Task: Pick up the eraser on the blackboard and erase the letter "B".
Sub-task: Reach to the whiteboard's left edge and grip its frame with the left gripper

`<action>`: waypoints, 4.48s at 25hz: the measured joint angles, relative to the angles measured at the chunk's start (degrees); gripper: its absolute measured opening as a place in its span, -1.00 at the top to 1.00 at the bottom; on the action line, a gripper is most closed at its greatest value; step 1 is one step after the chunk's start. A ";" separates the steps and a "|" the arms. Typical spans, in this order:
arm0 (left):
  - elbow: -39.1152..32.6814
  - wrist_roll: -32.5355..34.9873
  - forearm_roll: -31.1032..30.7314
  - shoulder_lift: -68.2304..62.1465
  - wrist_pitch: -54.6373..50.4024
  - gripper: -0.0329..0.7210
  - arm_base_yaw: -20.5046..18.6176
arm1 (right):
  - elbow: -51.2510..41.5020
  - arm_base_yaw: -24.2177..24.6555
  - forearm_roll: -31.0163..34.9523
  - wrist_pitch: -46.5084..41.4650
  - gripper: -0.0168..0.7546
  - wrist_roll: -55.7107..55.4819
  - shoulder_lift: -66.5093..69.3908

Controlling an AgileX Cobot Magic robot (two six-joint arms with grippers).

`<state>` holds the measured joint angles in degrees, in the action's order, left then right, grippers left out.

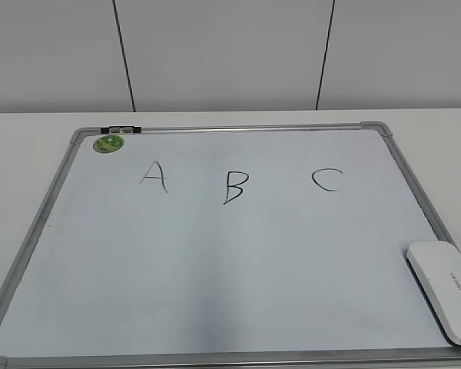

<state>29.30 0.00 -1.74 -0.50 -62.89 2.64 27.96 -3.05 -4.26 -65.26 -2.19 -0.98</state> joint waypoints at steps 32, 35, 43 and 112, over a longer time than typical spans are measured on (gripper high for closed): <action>19.55 0.00 3.30 -68.92 17.32 -0.38 0.00 | 0.00 0.00 0.00 -0.11 -0.56 0.00 0.00; 24.82 0.40 3.40 -78.14 16.99 -0.37 0.00 | 0.00 0.00 0.00 -0.11 -0.56 0.00 0.00; 35.50 1.63 3.66 -95.90 16.51 -0.18 0.00 | 0.00 0.00 0.00 -0.11 -0.56 0.00 0.00; 53.95 7.22 14.22 -122.16 9.15 0.83 -3.69 | 0.00 0.00 0.00 0.00 -0.56 0.00 0.00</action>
<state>83.25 7.22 12.49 -122.67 -53.73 -1.05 27.96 -3.05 -4.26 -65.26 -2.19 -0.98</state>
